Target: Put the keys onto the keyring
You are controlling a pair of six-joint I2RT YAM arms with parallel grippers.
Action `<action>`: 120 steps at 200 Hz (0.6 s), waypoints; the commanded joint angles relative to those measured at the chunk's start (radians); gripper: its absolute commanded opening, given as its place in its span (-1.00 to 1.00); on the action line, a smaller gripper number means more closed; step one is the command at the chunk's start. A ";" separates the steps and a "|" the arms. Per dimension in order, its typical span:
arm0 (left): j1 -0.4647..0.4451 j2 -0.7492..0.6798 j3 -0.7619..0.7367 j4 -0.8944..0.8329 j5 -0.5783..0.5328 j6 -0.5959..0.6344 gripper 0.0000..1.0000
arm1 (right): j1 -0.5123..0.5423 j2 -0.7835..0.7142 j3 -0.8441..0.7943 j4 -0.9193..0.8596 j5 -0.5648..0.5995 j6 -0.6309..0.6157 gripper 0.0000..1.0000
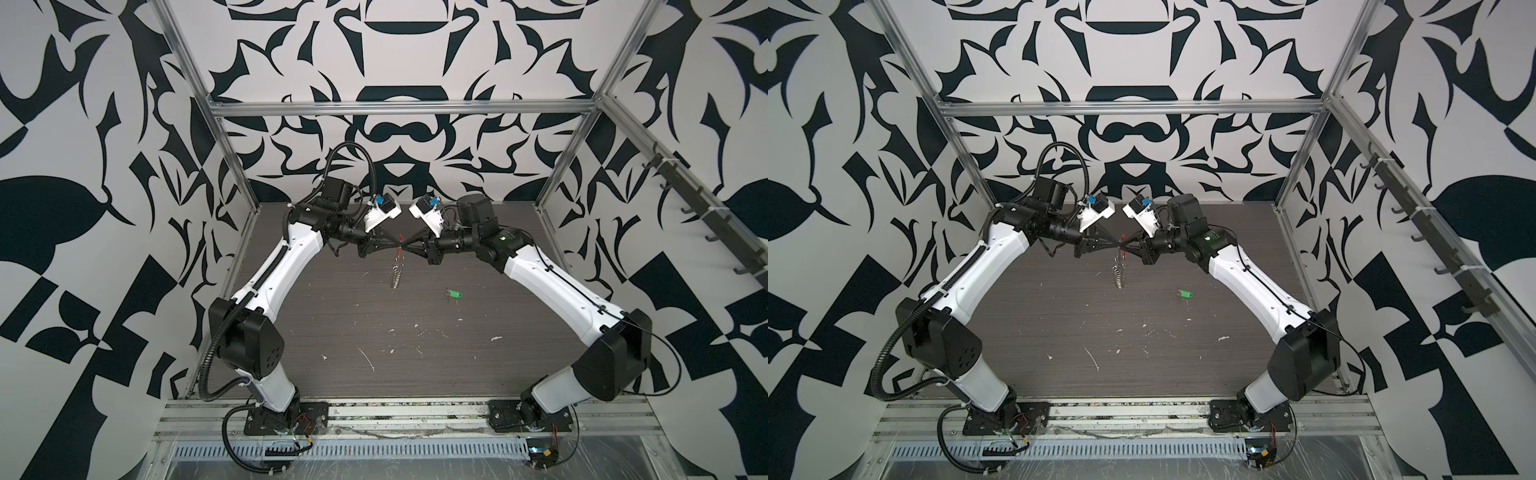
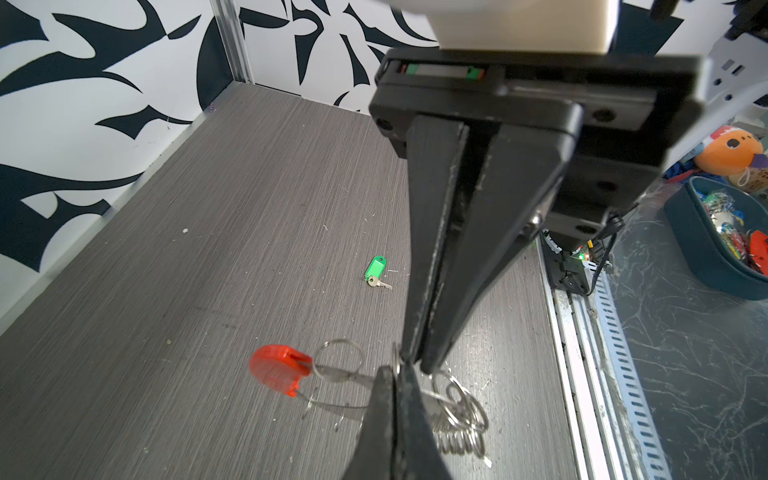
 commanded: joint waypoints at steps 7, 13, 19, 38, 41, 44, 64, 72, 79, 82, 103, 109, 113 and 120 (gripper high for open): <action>-0.002 -0.042 -0.016 -0.011 0.038 0.014 -1.00 | -0.012 -0.054 -0.002 0.047 0.052 -0.019 -0.68; 0.000 -0.042 -0.019 -0.011 0.040 0.013 -1.00 | -0.013 -0.053 -0.001 0.045 0.051 -0.017 -0.64; -0.001 -0.041 -0.020 -0.011 0.042 0.012 -1.00 | -0.014 -0.048 0.002 0.040 0.051 -0.017 -0.61; -0.001 -0.039 -0.018 -0.011 0.046 0.006 -1.00 | -0.014 -0.027 0.023 0.020 0.030 -0.006 -0.54; -0.001 -0.038 -0.017 -0.011 0.046 0.007 -1.00 | -0.013 -0.025 0.026 0.019 0.028 -0.006 -0.54; -0.002 -0.039 -0.017 -0.011 0.047 0.005 -1.00 | -0.012 -0.023 0.026 0.017 0.029 -0.003 -0.53; -0.001 -0.044 -0.016 -0.011 0.051 0.003 -1.00 | -0.014 -0.018 0.028 0.020 0.018 0.000 -0.53; -0.001 -0.045 -0.017 -0.011 0.053 0.002 -1.00 | -0.013 -0.017 0.030 0.022 0.014 0.001 -0.53; -0.001 -0.046 -0.018 -0.011 0.053 0.002 -1.00 | -0.013 -0.014 0.031 0.023 0.014 0.001 -0.53; -0.001 -0.046 -0.018 -0.011 0.052 0.002 -1.00 | -0.013 -0.014 0.032 0.024 0.014 0.000 -0.53; -0.001 -0.051 -0.020 -0.011 0.053 0.002 -1.00 | -0.013 -0.009 0.032 0.025 0.010 0.000 -0.53; -0.001 -0.051 -0.020 -0.011 0.054 0.001 -1.00 | -0.014 -0.006 0.032 0.027 0.006 0.001 -0.53; -0.001 -0.051 -0.021 -0.011 0.056 0.000 -1.00 | -0.011 -0.005 0.034 0.029 0.001 0.003 -0.53; -0.001 -0.050 -0.020 0.011 0.059 -0.002 -1.00 | -0.012 -0.002 0.034 0.031 -0.002 0.005 -0.53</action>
